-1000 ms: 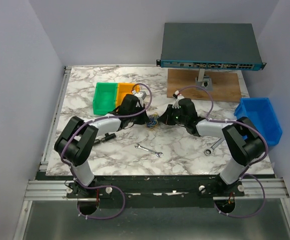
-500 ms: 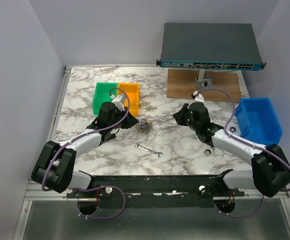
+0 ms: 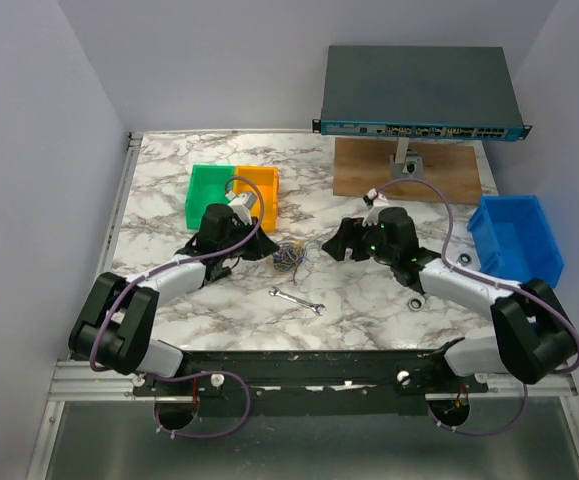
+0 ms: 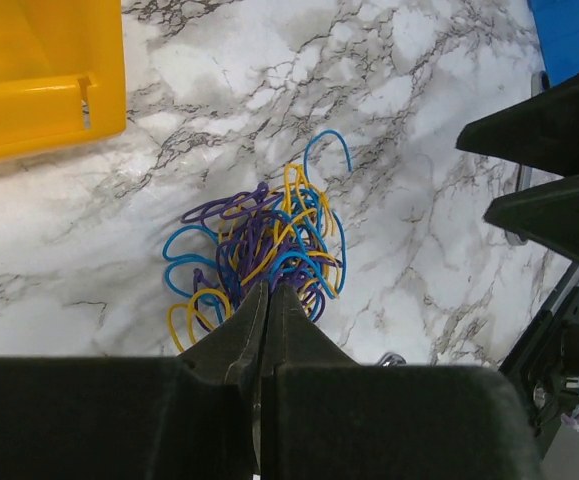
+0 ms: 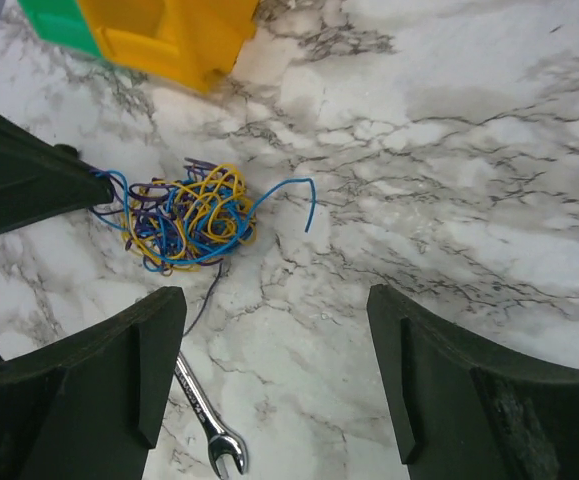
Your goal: Untangle the cables
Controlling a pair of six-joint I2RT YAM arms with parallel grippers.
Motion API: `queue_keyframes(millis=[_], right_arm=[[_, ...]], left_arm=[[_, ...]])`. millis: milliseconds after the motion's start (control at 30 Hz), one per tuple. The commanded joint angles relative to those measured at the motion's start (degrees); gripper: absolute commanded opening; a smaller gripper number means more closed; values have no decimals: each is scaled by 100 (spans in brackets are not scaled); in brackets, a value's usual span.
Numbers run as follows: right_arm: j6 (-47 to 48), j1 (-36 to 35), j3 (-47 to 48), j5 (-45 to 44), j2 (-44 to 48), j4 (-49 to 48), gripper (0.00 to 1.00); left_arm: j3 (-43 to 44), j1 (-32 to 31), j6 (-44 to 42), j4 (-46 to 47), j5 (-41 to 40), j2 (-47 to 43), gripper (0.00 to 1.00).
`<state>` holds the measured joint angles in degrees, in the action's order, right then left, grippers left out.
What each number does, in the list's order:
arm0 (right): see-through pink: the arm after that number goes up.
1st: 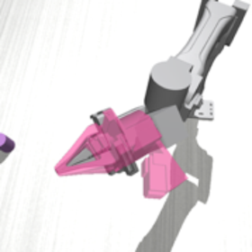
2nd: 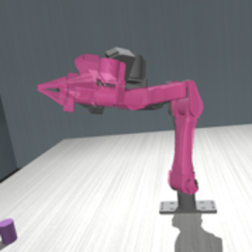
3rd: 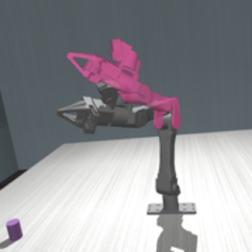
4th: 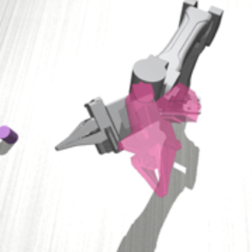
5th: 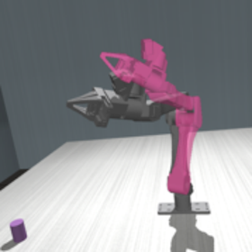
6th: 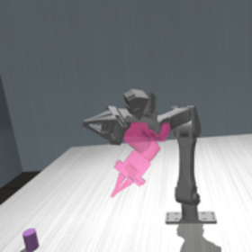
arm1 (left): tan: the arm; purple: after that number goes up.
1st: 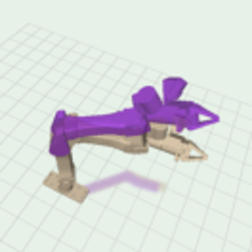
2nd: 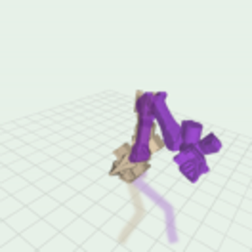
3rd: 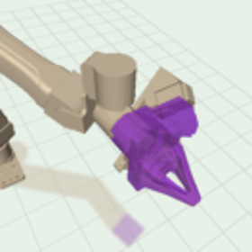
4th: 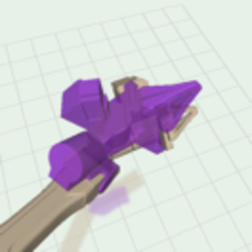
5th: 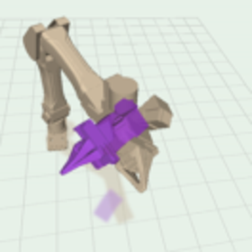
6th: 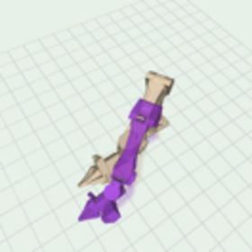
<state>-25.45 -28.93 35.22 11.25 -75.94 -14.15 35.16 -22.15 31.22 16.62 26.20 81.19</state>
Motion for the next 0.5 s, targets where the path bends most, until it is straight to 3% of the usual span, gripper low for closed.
queue_keyframes(millis=[0,467], right_arm=[[-49,-49,233,875,-674,-490,80],[-433,-405,1610,922,-2437,-395,58]], left_arm=[[190,-16,-171,-167,164,104,0],[241,-17,-380,-388,114,239,0]])
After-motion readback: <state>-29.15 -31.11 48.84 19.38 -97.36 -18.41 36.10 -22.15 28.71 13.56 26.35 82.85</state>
